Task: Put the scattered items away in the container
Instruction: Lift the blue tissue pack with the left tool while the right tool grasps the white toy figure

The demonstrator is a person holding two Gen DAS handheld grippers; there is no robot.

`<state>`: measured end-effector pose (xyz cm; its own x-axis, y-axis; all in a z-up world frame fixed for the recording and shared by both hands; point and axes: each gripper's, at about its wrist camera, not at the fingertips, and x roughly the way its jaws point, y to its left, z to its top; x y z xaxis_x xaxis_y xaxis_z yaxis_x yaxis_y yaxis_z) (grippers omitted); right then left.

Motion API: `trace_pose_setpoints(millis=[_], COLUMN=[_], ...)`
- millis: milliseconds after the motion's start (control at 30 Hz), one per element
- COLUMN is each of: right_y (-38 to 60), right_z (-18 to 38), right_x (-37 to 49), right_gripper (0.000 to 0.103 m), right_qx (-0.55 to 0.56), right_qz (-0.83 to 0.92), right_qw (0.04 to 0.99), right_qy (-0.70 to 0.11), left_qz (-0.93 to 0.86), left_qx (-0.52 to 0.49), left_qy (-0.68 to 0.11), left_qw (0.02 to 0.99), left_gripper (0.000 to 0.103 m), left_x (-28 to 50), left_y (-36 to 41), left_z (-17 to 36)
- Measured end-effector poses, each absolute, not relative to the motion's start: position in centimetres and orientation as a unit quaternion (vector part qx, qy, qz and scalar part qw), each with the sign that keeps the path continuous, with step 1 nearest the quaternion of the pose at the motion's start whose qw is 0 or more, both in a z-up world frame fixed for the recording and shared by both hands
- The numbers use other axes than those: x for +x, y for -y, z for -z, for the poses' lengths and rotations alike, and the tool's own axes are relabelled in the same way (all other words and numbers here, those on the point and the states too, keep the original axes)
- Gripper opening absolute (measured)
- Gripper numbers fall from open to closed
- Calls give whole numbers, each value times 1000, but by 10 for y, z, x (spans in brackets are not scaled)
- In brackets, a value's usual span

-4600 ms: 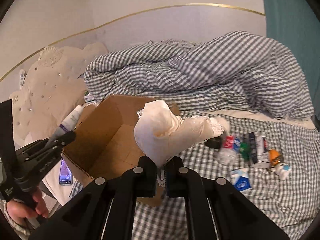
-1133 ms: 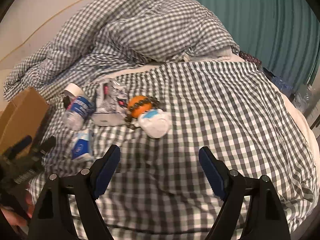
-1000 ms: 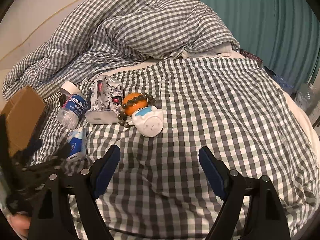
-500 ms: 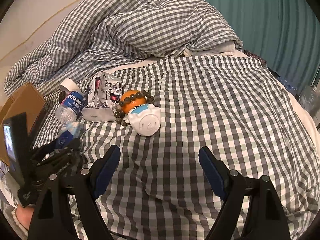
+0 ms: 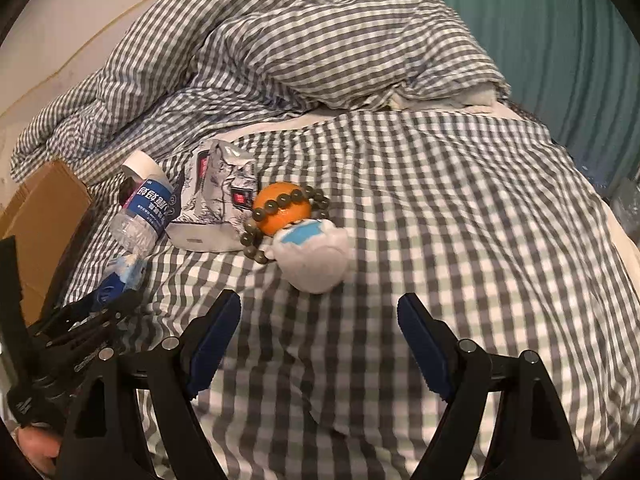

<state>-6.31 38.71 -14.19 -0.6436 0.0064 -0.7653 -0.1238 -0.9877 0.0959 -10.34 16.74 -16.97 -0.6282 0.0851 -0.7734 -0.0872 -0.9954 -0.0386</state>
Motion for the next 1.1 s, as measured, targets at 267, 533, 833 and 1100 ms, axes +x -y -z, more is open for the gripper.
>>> trace_pose_setpoints(millis=[267,533,833,1100], right_y=[-388,-382,-393,-391], right_z=[174,190,176,157], right_x=[-112,-138,-112,-92], right_gripper=[80,59,44,44], right_qx=[-461,-479,-474,-465], right_qz=[-885,-876,-876,-881], right_qw=[36,43,36,30], right_qy=[-46,-37,-78,-80], left_qz=[-915,-916,-916,-922], left_qx=[-402,-399,-400,-386], left_qy=[-7,-10,-6,-9], left_qw=[30,35,35,42], left_gripper=[52,52,52,52], left_x=[-106,-110,-104,-92], left_y=[-152,-154,-157,-165], left_z=[144,145,145,124])
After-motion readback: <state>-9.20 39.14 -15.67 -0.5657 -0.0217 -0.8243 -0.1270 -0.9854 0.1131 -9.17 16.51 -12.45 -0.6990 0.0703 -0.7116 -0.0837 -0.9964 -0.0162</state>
